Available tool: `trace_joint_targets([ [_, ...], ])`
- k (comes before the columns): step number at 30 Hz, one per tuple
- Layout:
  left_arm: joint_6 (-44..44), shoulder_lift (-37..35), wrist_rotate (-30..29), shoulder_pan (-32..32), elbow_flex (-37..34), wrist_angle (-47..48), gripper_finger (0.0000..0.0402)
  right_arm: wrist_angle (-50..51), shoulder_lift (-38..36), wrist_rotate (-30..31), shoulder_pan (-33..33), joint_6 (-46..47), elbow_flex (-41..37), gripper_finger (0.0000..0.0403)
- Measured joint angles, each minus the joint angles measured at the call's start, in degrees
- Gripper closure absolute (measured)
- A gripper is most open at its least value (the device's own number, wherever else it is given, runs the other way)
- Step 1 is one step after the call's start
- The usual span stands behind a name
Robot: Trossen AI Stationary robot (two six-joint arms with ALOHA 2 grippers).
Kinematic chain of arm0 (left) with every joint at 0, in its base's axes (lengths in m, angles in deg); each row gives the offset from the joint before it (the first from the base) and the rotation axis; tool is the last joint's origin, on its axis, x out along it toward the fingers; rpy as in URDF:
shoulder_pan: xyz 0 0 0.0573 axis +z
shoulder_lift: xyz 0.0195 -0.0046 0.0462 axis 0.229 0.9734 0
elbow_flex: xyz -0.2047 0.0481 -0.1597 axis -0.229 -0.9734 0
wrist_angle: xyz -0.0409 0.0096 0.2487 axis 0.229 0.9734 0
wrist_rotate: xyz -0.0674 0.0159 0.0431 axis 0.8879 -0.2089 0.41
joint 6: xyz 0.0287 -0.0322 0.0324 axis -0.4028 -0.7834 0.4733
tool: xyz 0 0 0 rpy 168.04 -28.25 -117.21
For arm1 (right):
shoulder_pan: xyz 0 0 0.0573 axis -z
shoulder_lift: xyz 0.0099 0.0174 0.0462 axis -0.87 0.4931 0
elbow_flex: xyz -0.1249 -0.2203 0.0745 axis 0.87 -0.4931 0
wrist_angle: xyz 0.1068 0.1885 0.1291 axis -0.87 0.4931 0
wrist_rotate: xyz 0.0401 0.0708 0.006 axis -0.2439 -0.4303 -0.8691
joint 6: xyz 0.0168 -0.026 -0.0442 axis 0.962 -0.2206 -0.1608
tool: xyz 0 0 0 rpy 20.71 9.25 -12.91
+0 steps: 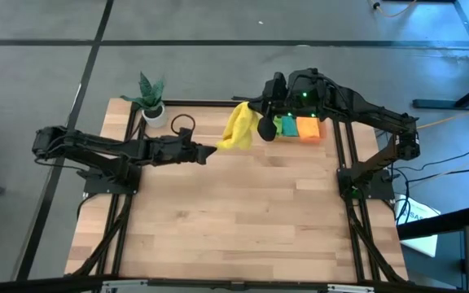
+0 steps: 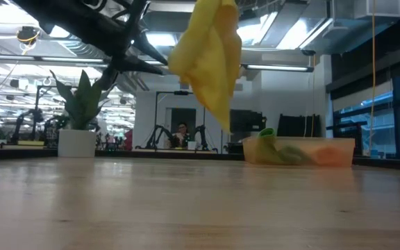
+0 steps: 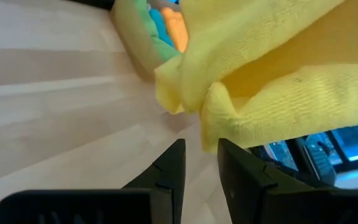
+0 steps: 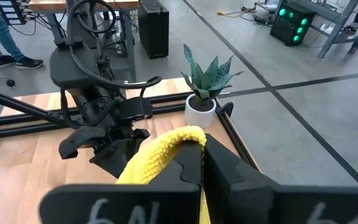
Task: Roll microfiber towels into tight, uniform cylinder then place into a basket
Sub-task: Fold the yellow towel
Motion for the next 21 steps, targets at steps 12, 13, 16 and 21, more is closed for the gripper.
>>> trace_joint_targets([
  [12,2.81,0.02,6.35,2.12,0.00,-2.01,0.0318,-1.34,0.00,0.02,0.00,0.02,0.00,0.0400],
  [13,3.82,0.02,6.67,2.10,0.00,-2.90,0.0318,-1.51,0.00,0.02,0.00,0.02,0.00,0.0400],
  [16,8.14,0.02,8.32,2.10,0.00,-5.71,0.0318,-1.78,0.00,0.02,0.00,0.01,0.01,0.0397],
  [21,9.72,0.02,10.70,2.11,0.00,-6.37,0.0318,-2.77,0.00,0.04,0.00,0.01,0.01,0.0395],
])
